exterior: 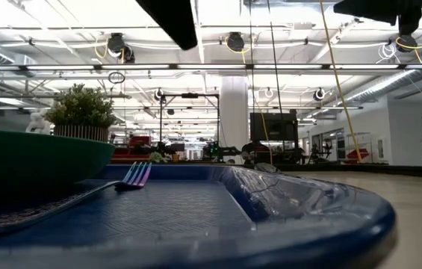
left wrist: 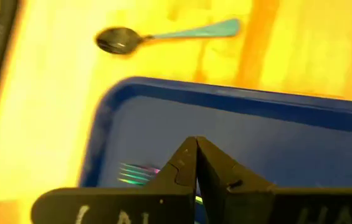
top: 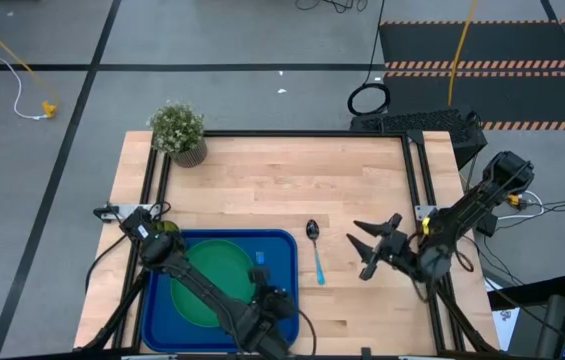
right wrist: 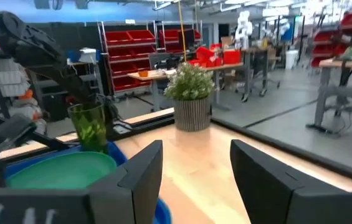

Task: Pick and place plate/cup/fork/spoon on tray
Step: Put the blue spoon to the right of the blue fork on the dark blue tray

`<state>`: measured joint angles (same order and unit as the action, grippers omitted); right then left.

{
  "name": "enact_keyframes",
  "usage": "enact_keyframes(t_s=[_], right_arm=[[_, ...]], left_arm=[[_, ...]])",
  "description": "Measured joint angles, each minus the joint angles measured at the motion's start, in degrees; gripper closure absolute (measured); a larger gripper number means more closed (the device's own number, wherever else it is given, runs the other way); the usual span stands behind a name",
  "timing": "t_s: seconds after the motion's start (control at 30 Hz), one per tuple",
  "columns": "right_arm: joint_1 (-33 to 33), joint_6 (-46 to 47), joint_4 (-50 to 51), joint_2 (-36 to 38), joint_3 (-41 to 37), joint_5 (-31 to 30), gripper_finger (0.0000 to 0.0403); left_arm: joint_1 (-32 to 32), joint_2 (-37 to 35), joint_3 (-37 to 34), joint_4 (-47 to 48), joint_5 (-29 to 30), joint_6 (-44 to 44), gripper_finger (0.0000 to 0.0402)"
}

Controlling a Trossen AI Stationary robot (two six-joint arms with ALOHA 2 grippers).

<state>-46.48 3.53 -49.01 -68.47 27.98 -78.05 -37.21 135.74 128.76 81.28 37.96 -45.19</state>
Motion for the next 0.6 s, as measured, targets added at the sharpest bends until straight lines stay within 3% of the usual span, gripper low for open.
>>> enact_keyframes(t_s=[0.2, 0.4, 0.6], right_arm=[[2.18, 12.94, 18.11, -3.37, 7.77, 3.24, 0.022], [8.79, 32.63, 36.17, -8.92, 13.62, 18.5, 0.022], [13.6, 44.12, 36.87, -16.62, 14.1, 34.15, 0.022]], left_arm=[[0.48, 0.07, -1.05, 4.18, 5.2, -1.88, 0.0395], [2.17, -2.14, -1.07, 7.48, 5.99, -3.87, 0.0394], [0.92, -4.32, -1.07, 5.12, 14.77, -5.15, 0.0394]])
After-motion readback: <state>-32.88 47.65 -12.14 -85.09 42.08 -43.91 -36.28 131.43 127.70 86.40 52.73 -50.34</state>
